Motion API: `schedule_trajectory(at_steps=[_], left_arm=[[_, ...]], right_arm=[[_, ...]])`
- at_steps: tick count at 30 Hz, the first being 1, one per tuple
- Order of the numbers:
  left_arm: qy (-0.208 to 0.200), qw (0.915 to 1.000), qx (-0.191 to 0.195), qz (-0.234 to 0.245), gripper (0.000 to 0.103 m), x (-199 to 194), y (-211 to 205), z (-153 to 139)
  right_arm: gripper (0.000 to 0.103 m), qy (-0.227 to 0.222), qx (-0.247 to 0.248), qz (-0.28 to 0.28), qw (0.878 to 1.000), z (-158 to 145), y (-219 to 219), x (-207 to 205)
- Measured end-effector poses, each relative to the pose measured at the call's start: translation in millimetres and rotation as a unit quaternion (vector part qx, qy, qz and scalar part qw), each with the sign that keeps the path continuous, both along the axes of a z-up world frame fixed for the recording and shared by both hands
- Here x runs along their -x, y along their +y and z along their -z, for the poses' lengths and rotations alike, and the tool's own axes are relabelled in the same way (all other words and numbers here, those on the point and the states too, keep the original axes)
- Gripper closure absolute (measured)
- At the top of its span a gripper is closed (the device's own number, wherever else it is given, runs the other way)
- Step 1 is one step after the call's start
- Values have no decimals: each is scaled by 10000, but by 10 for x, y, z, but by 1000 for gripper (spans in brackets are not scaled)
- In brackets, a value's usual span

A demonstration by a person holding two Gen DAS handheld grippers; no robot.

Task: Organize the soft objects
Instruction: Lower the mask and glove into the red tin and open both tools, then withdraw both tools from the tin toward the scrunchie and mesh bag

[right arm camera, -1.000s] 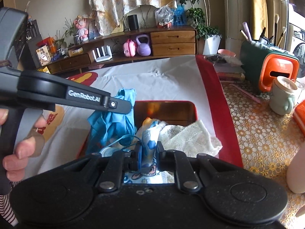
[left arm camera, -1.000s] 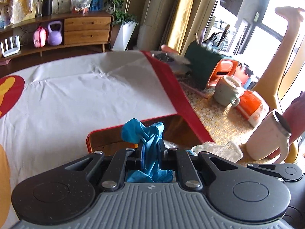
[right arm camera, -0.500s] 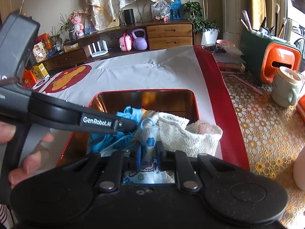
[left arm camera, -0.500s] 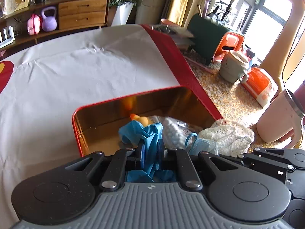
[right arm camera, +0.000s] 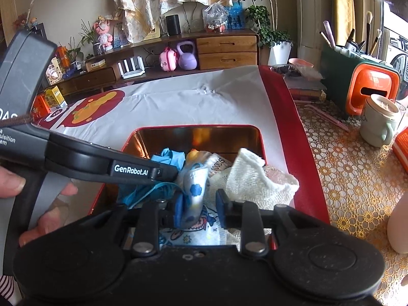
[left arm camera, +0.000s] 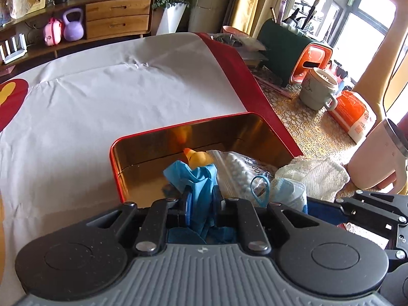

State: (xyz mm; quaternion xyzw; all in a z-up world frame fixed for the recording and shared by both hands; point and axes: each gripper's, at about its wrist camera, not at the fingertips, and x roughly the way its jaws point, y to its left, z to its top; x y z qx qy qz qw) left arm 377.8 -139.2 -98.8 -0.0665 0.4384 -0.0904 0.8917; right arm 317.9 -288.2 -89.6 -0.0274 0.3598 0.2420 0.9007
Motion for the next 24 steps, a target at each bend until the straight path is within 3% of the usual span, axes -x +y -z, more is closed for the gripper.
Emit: schedule_trajectory(at_steps=[10, 13, 14, 15, 17, 23, 24], left_arm=[[-215, 9996, -197, 18, 87, 143, 37, -140], [-263, 9995, -179, -21, 76, 159, 76, -185], [-296, 9994, -185, -42, 67, 165, 90, -202], [-328, 9993, -185, -65, 50, 173, 106, -220], [-401, 9990, -157, -131, 36, 187, 143, -256], [-455, 9986, -52, -260, 36, 207, 236, -320], [-482, 9984, -58, -282, 35, 221, 249, -336]], right_arm=[[61, -71, -23, 56, 10000, -138, -15, 77], [57, -149, -25, 73, 9999, -203, -17, 85], [55, -188, -8, 82, 9998, -223, -16, 85], [54, -233, 24, 96, 9997, -246, -12, 82], [51, -260, 28, 76, 9996, -281, -13, 74], [35, -380, 279, 120, 9988, -332, 15, 31], [27, -320, 340, 88, 9989, -324, 21, 8]])
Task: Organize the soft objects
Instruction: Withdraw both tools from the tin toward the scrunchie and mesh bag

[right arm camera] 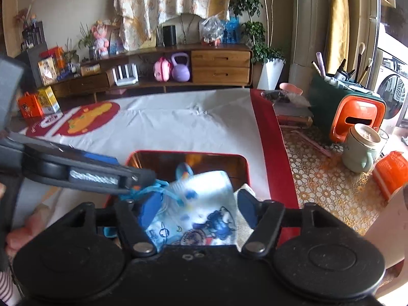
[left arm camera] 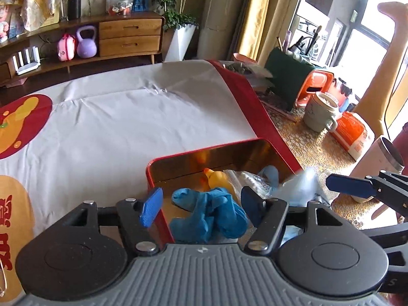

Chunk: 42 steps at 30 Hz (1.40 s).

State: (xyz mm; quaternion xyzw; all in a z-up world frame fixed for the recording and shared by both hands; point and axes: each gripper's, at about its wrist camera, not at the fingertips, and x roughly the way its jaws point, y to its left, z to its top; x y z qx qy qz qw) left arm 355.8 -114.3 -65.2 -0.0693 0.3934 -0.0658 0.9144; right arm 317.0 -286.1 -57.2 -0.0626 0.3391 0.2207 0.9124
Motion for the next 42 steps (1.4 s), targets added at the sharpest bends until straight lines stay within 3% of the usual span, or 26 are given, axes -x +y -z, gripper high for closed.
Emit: schedule_trajectory(at_steps=[12, 18, 23, 29, 33, 42], left_arm=[[-225, 9997, 59, -102, 30, 324, 238, -247], [-421, 9990, 27, -133, 22, 676, 382, -470], [-503, 9984, 20, -270, 21, 1026, 587, -625], [-581, 9974, 26, -436, 16, 1401, 917, -754], [-605, 9967, 18, -538, 5, 1587, 1177, -788], [-677, 9936, 34, -901, 3, 1862, 1852, -724]], right_arm=[[10, 129, 20, -83, 9999, -216, -61, 136], [8, 18, -205, -113, 9997, -407, -37, 366], [8, -70, -451, -287, 9985, -554, 59, 585], [1, -112, -645, -564, 9963, -682, 338, 816], [1, -68, -719, -814, 9941, -724, 611, 932], [1, 72, -628, -1256, 9901, -678, 1299, 1034]])
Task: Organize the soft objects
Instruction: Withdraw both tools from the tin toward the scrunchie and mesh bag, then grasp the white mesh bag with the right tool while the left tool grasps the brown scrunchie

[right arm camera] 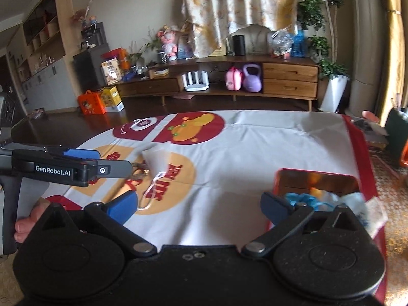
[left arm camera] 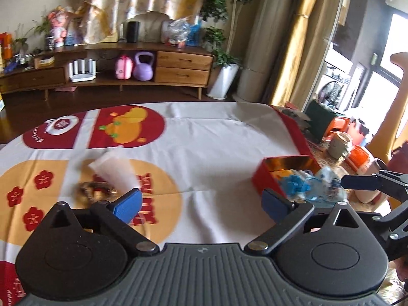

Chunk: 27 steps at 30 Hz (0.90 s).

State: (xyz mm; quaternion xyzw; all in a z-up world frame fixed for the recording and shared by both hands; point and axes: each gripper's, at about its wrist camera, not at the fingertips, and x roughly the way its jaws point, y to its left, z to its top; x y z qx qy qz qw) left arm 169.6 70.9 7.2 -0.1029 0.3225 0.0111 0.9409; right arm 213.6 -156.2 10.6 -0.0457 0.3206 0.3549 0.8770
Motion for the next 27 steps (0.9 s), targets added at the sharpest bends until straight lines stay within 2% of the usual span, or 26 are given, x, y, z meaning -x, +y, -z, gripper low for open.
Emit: schedule_trajectory(at_steps=[4, 8, 12, 16, 19, 22, 27], left_arm=[[-110, 9991, -287, -290, 2, 92, 272, 50], [-125, 9989, -289, -357, 0, 131, 577, 99], [-102, 9977, -447, -494, 0, 151, 853, 187], [161, 9981, -357, -473, 0, 125, 1121, 353], [252, 9986, -204, -410, 0, 115, 1263, 498], [318, 9980, -332, -440, 0, 60, 1317, 634], [447, 9972, -289, -530, 0, -126, 1364, 838]], right_arm=[[1, 73, 50, -115, 9999, 53, 261, -2], [1, 202, 51, -210, 9996, 114, 504, -52], [1, 331, 24, -368, 9988, 180, 745, -120], [0, 601, 65, -440, 9972, 284, 983, -228], [0, 625, 205, -456, 9968, 363, 1153, -326], [1, 673, 345, -494, 9959, 439, 1314, -458], [1, 728, 460, -466, 9952, 582, 1557, -728]])
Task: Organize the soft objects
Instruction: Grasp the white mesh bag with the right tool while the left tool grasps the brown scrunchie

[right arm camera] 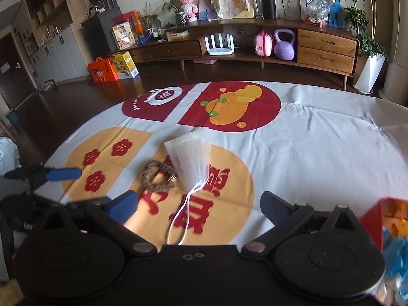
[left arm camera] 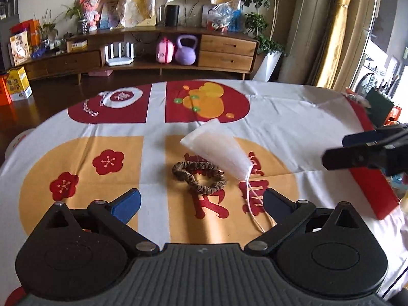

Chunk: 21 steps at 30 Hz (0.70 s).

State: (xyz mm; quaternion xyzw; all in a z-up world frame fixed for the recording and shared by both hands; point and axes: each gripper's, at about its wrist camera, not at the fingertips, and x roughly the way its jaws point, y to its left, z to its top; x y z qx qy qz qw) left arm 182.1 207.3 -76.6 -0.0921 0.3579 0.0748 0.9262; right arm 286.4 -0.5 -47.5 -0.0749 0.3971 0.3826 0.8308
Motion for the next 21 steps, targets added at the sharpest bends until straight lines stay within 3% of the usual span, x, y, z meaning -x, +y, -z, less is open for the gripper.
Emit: schedule_trajectory(at_steps=[11, 17, 21], left_arm=[[214, 9995, 36, -220, 0, -477, 37, 466], [185, 9991, -200, -330, 1, -624, 38, 615], [171, 9990, -265, -312, 1, -683, 31, 680]], right_arm=[[4, 239, 249, 3, 9994, 396, 509, -521], [6, 254, 386, -47, 9989, 586, 779, -672], [13, 283, 483, -97, 9984, 719, 906, -714]])
